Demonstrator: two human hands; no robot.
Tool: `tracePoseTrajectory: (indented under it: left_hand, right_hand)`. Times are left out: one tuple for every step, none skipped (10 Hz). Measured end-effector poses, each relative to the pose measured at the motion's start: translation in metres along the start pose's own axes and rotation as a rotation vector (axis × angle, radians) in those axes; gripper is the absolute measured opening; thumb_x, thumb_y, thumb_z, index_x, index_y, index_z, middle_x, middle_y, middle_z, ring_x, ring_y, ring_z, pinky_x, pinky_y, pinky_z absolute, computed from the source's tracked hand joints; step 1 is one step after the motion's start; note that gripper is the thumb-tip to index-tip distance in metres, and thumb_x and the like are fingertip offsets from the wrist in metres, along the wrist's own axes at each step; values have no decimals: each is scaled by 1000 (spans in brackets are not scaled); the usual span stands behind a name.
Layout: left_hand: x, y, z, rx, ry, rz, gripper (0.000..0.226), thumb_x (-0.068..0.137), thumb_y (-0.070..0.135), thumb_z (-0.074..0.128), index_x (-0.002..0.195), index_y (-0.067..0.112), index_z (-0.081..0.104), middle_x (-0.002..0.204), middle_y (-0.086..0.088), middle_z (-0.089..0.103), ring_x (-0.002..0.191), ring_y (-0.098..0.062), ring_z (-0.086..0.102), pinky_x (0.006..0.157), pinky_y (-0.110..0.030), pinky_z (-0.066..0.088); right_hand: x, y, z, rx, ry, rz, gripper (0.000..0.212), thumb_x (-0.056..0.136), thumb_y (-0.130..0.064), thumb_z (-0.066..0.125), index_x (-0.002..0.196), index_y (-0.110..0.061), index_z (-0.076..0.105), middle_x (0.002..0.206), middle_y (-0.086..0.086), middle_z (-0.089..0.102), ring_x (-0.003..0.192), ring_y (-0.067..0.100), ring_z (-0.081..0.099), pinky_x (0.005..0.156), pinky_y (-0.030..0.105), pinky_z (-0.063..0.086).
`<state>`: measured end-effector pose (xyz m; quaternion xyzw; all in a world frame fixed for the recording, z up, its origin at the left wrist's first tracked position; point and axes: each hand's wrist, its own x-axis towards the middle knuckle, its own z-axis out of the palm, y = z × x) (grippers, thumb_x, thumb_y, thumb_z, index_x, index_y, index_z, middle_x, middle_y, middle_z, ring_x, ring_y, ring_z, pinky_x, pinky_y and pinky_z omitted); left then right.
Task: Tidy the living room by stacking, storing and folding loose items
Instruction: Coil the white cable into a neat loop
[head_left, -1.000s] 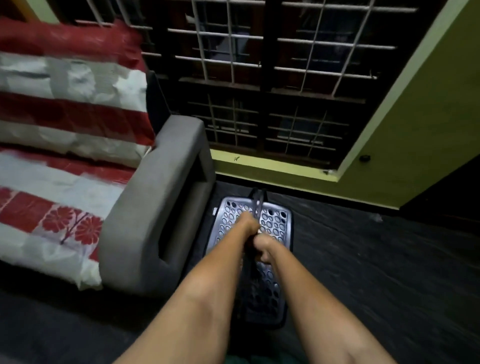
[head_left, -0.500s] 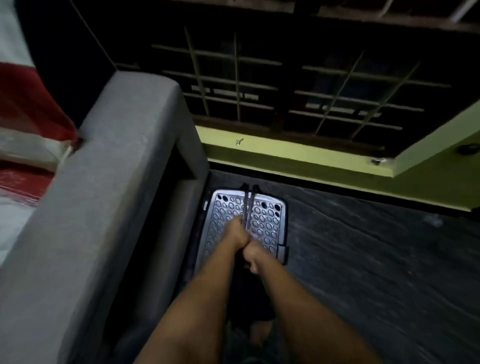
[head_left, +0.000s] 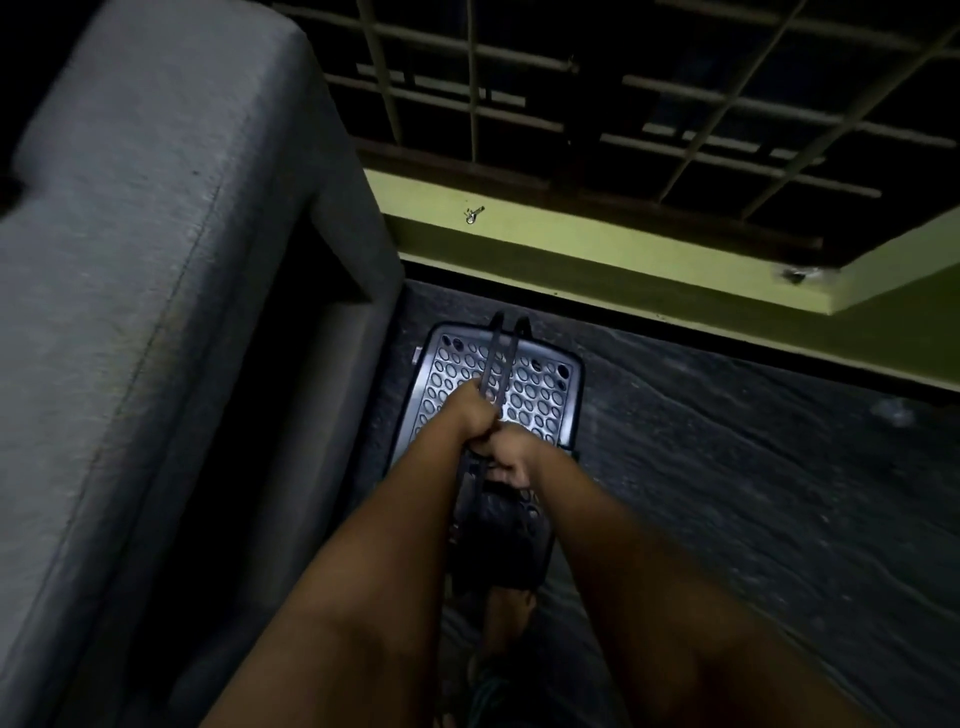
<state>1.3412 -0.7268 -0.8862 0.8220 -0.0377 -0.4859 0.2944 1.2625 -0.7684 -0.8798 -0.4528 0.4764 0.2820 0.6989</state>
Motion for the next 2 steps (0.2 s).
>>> tracePoseTrajectory:
  left_hand:
    - [-30,14,-15,-99,29,0,56,93,6,53,145,4,32,132,-17,53,116,-32,56,91,-35,47]
    - [-73,29,-36,-120,102,61,45,98,8,47,141,-1,38,136,-18,50,123,-31,51,93,-31,41]
  right_hand:
    - [-30,-20,-2,-145,25,-23,15,93,-1,50,89,-15,54,77,4,55,67,16,51,54,25,39]
    - [-82,-44,-2,-195,91,-112,9,94,-2,52,91,-10,50,68,4,48,55,14,42,46,25,31]
